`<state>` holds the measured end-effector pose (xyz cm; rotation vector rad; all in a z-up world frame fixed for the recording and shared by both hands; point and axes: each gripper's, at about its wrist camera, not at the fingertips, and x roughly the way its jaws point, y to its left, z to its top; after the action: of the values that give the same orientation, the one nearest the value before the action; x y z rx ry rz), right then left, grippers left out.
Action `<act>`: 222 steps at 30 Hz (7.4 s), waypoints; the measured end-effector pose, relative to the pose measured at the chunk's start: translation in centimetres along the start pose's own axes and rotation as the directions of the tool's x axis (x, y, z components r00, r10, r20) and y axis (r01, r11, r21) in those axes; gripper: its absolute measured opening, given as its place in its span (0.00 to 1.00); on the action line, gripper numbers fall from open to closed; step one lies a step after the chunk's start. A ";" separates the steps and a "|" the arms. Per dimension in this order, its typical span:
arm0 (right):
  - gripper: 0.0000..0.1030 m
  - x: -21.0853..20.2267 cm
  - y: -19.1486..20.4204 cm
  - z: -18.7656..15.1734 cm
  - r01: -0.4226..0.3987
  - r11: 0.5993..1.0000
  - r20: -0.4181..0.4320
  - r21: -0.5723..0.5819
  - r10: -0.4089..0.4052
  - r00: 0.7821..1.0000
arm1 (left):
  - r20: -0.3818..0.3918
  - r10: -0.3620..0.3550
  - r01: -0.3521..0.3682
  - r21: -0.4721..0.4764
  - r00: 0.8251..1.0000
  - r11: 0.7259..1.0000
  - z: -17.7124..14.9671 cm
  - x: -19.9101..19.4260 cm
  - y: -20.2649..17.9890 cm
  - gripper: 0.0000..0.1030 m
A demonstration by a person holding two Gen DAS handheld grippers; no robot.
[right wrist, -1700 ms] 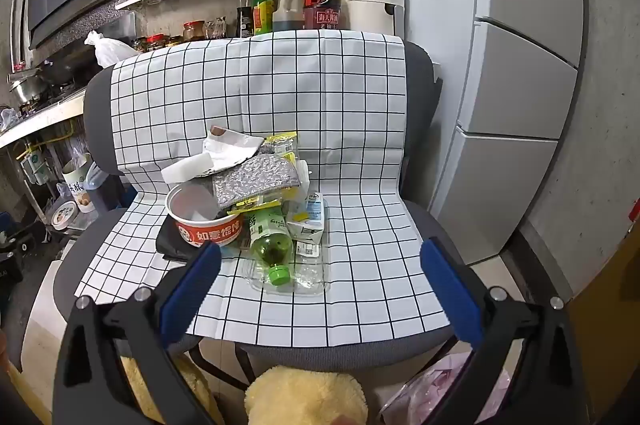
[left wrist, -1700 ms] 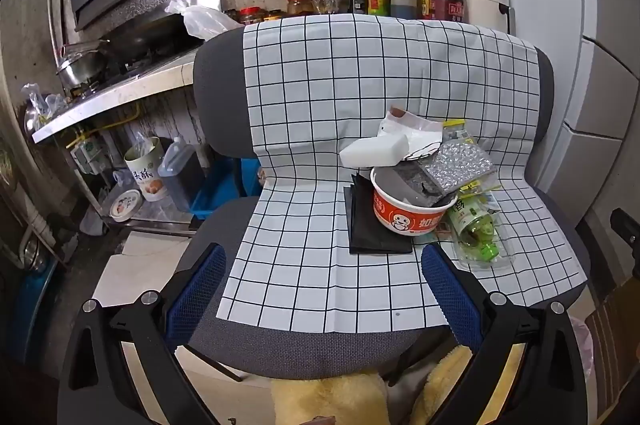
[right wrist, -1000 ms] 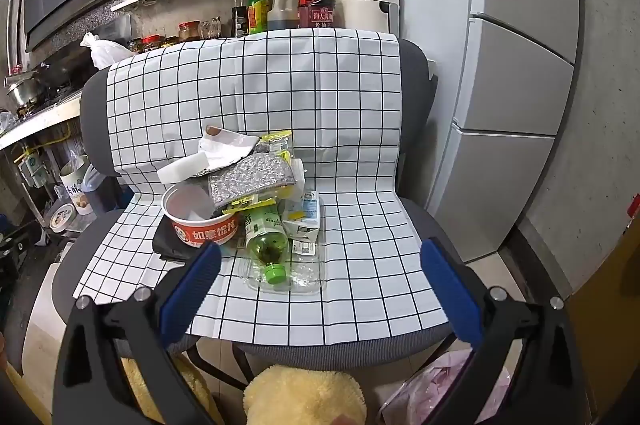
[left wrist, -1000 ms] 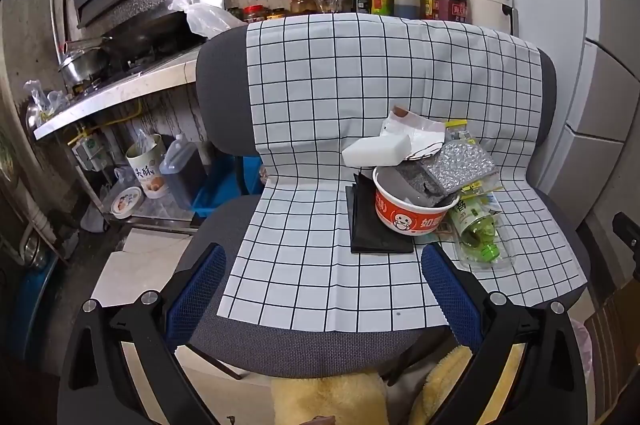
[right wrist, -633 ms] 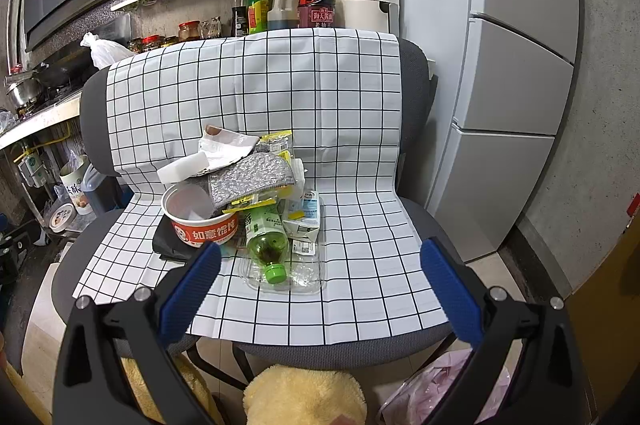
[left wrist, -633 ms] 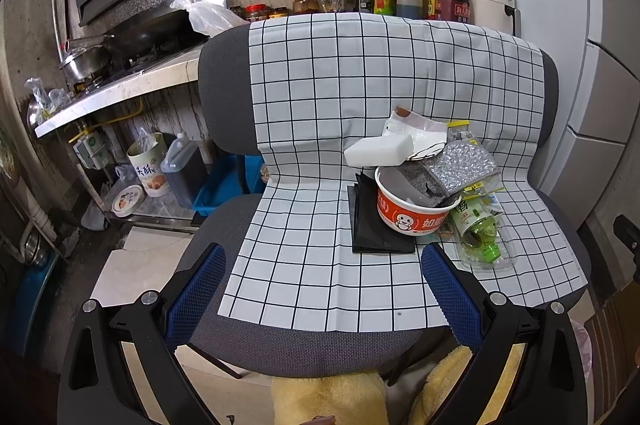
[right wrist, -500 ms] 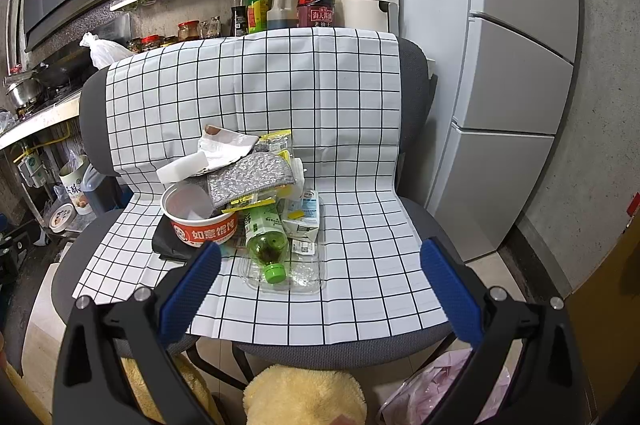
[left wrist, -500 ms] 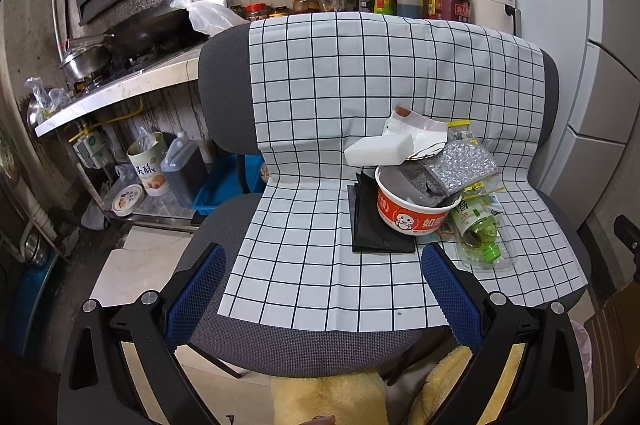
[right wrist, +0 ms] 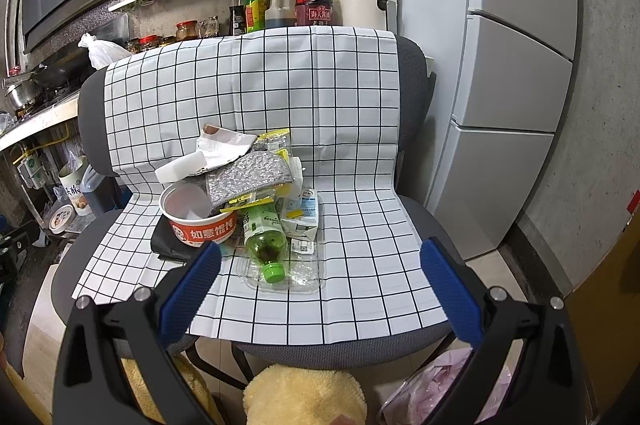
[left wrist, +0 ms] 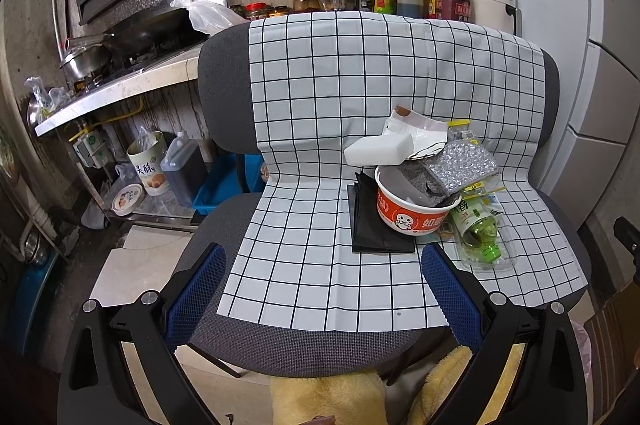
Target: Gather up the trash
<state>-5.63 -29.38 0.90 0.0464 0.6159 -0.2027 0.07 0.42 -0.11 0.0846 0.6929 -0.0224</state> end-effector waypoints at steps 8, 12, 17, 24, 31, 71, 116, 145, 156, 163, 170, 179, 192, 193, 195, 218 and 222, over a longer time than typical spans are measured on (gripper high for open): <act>0.94 0.0 0.0 -0.1 -0.002 1.000 0.005 0.002 0.002 1.000 | -0.001 0.000 0.000 -0.001 1.000 1.000 0.0 0.0 0.1 0.94; 0.94 0.1 -0.1 -0.2 -0.001 1.000 -0.002 0.001 0.001 1.000 | -0.001 -0.001 0.001 0.000 1.000 1.000 0.0 0.0 0.1 0.94; 0.94 0.2 -0.1 -0.3 0.000 1.000 -0.003 0.001 0.000 1.000 | -0.002 -0.002 0.002 -0.001 1.000 1.000 0.0 0.1 0.1 0.94; 0.94 0.4 -0.1 -0.5 0.003 1.000 -0.003 0.001 -0.003 1.000 | -0.003 -0.001 0.001 -0.002 1.000 1.000 -0.2 0.2 0.2 0.94; 0.94 0.4 -0.1 -0.4 0.003 1.000 -0.003 0.001 -0.003 1.000 | -0.004 -0.001 0.001 -0.001 1.000 1.000 -0.2 0.3 0.1 0.94; 0.94 10.4 3.4 1.7 -0.136 0.990 -0.045 -0.024 0.135 0.990 | -0.091 -0.017 0.018 0.002 0.996 1.000 1.8 12.7 1.0 0.93; 0.58 17.5 6.3 3.2 -0.241 0.967 -0.070 -0.087 0.235 0.969 | 0.107 -0.201 0.199 0.030 0.974 0.979 5.4 15.4 -2.0 0.04; 0.22 29.7 12.5 6.4 -0.350 0.891 -0.178 0.289 0.409 0.895 | 0.094 -0.198 0.201 -0.027 0.976 0.979 2.2 16.9 2.1 0.04; 0.02 23.0 13.1 9.9 -0.336 0.940 0.061 0.062 0.333 0.941 | 0.126 -0.156 0.161 -0.032 0.980 0.986 2.4 14.9 2.6 0.04; 0.02 15.7 9.2 9.4 -0.320 0.947 0.130 0.020 0.315 0.940 | 0.217 -0.207 0.211 0.005 0.954 0.978 2.6 9.8 1.2 0.04; 0.02 10.4 0.8 3.3 -0.241 0.966 0.128 0.095 0.228 0.965 | 0.235 -0.371 0.357 0.098 0.899 0.929 0.8 6.3 -5.2 0.04; 0.02 3.1 -10.7 -7.1 -0.009 0.976 0.098 0.219 -0.013 0.995 | 0.133 -0.644 0.600 0.262 0.753 0.756 -3.6 3.9 -16.8 0.04; 0.02 0.0 -20.5 -21.2 0.259 0.906 -0.112 0.335 -0.235 0.966 | -0.069 -0.812 0.765 0.387 0.580 0.514 -12.5 2.7 -31.2 0.04; 0.02 0.3 -20.8 -21.7 0.267 0.901 -0.128 0.342 -0.237 0.963 | -0.085 -0.811 0.768 0.392 0.579 0.507 -13.1 2.9 -31.8 0.04; 0.02 1.0 -21.8 -23.3 0.287 0.885 -0.169 0.366 -0.240 0.956 | -0.106 -0.808 0.770 0.398 0.579 0.499 -14.0 2.9 -32.5 0.04; 0.33 -3.8 -26.4 -23.0 0.377 0.791 -0.068 0.483 -0.395 0.916 | -0.258 -0.845 0.812 0.501 0.469 0.298 -17.0 -0.3 -38.5 0.04; 0.34 -6.1 -27.6 -22.7 0.393 0.770 -0.038 0.503 -0.435 0.900 | -0.295 -0.856 0.827 0.511 0.426 0.235 -17.7 -1.3 -41.0 0.08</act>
<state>-28.96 -52.95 -13.65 0.4079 0.4705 -0.7965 -14.19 -38.95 -15.75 0.3111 0.5815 -1.3615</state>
